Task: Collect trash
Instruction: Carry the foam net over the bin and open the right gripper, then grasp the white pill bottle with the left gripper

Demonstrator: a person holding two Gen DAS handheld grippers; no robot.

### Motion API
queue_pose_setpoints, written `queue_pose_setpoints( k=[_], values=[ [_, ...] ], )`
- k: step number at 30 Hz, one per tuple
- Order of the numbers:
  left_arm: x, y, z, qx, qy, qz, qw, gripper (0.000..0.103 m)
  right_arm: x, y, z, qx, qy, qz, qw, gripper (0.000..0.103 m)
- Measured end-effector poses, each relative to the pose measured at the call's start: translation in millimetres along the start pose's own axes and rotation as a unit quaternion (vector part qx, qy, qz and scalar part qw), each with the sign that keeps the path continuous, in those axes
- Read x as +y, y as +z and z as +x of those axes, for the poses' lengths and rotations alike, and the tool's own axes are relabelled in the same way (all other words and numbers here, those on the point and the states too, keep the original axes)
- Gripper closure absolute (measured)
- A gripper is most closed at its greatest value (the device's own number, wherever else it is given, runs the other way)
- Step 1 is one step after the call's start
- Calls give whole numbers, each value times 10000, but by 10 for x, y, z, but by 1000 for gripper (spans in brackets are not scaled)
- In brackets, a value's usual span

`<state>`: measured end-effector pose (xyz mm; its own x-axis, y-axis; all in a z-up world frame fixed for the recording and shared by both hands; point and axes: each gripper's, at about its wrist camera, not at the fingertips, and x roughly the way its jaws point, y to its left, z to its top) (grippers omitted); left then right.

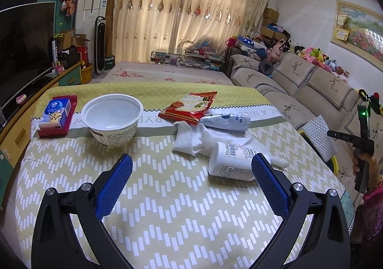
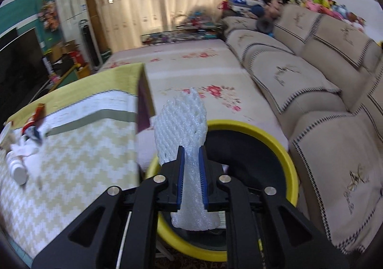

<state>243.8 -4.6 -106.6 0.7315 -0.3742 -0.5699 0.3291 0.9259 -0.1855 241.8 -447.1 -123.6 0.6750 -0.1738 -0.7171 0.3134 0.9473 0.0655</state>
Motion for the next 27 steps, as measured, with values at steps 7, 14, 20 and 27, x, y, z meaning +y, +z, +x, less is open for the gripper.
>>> queue_pose_setpoints(
  k=[7,14,20,27],
  values=[
    [-113,-40,63,104,-65,222,9997,5,-155,-68,23,20,90,398,9992,68],
    [-402,-67,240,503,-290,591,9966,5,-72,-106,-52,-80,347,353,9987,60],
    [-601,-28,514,945,-531,755,9912,5,16,-129,-82,-105,508,261,9983,59],
    [-809,38,834,1128,-218,1295,9849,5,21,-192,-81,-67,619,210,9978,57]
  ],
)
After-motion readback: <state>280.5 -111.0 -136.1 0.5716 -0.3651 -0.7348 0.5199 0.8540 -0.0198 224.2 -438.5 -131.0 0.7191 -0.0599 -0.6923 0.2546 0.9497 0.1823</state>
